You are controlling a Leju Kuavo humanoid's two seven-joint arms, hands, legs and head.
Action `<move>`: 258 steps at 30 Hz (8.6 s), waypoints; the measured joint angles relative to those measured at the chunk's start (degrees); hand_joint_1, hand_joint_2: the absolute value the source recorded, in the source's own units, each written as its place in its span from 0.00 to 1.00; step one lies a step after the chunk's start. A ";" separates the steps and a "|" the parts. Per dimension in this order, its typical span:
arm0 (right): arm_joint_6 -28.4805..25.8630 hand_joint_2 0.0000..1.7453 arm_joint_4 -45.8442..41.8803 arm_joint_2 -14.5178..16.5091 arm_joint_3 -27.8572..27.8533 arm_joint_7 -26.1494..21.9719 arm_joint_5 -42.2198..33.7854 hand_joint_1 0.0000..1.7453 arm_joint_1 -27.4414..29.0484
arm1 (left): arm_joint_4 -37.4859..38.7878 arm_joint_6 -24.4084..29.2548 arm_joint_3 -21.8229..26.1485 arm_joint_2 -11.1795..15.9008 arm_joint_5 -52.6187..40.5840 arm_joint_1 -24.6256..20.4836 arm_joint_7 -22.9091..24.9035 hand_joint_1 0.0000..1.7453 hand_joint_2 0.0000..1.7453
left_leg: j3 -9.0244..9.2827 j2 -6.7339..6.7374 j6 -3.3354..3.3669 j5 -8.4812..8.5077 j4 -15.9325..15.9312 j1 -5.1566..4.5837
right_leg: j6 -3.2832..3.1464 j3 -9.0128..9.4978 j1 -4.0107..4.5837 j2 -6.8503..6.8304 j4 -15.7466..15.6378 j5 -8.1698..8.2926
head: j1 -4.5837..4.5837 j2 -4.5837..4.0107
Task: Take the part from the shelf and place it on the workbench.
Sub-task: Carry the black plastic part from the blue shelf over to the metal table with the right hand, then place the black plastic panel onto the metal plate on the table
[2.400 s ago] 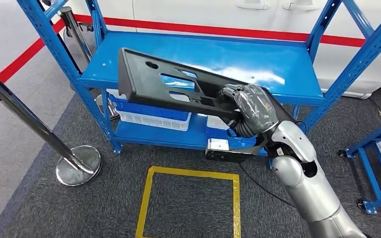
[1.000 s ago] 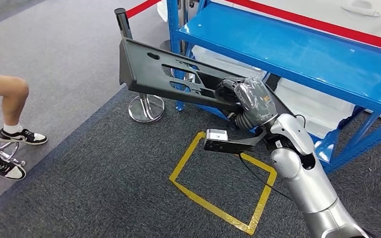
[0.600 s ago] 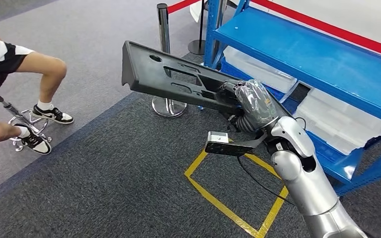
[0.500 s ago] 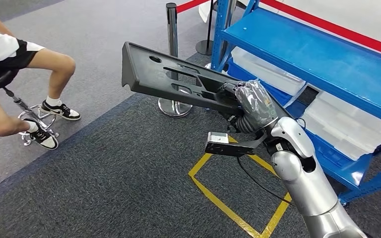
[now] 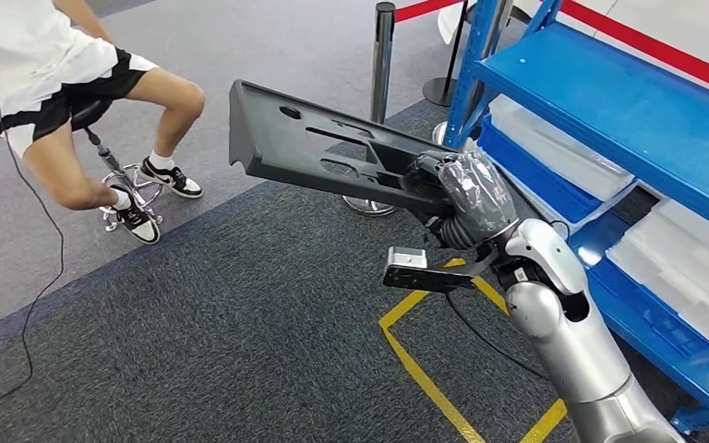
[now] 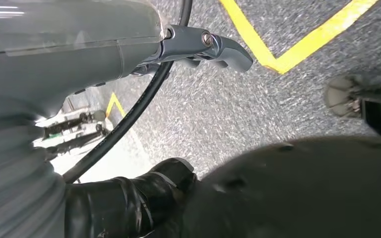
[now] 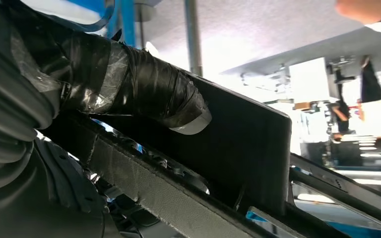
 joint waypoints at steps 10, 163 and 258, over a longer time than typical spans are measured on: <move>-0.01 1.00 -0.21 -0.14 -0.10 0.00 0.00 1.00 0.17 | 0.01 0.93 0.00 -0.01 -0.31 0.19 -0.16 0.00 1.00 | 1.95 -3.21 3.29 2.34 -6.15 -0.77 | 1.91 -5.51 -0.11 4.11 12.92 -7.54 | 0.12 0.00; 0.96 1.00 1.87 -0.80 -1.82 0.84 -0.46 1.00 -6.94 | 0.04 0.56 2.20 -0.24 -1.51 -0.08 -4.75 0.00 1.00 | -4.25 -0.54 4.06 7.39 -4.24 -1.82 | 2.89 18.19 0.15 -1.28 -5.70 -11.54 | -0.78 0.00; -0.22 0.00 55.25 17.12 13.88 15.72 15.40 0.00 -22.24 | 0.30 0.60 -1.71 -1.33 15.26 -5.10 -1.69 0.00 0.00 | 0.88 -4.34 0.43 3.53 -5.88 0.82 | 3.48 7.25 -1.73 3.92 -4.08 -3.28 | -1.11 0.00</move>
